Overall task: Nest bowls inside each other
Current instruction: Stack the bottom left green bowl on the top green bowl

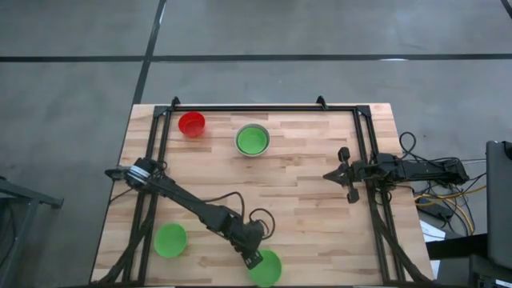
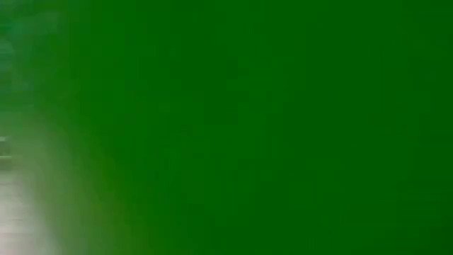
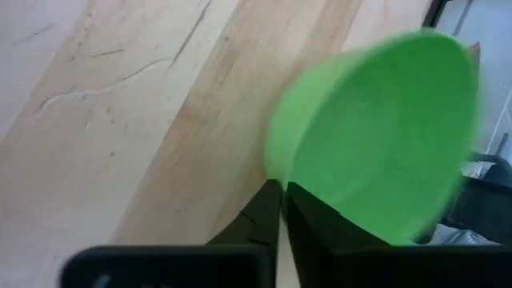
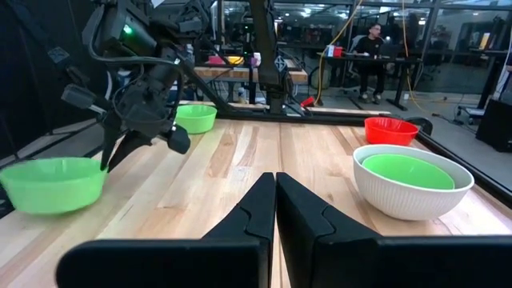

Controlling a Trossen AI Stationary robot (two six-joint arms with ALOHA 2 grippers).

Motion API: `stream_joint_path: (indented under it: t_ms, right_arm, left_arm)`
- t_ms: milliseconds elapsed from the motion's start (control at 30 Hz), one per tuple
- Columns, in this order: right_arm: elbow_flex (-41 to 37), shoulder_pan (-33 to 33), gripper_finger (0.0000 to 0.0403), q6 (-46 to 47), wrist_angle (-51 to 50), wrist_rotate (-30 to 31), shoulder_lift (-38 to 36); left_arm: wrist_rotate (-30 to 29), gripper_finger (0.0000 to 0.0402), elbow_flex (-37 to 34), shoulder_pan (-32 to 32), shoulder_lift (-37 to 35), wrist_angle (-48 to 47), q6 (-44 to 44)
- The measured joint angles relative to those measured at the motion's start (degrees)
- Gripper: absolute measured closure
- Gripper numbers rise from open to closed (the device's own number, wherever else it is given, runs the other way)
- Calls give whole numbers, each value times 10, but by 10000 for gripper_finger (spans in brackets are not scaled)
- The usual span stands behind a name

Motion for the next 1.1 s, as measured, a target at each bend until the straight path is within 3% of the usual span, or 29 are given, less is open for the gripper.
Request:
stream_joint_path:
  t_ms: [633,1100]
  right_arm:
    - [0,0,394,0,0,0,0]
    - [0,0,394,0,0,0,0]
  left_arm:
    - [2,398,0,13,-12,-19,26]
    - [-67,400,0,23,-75,-83,72]
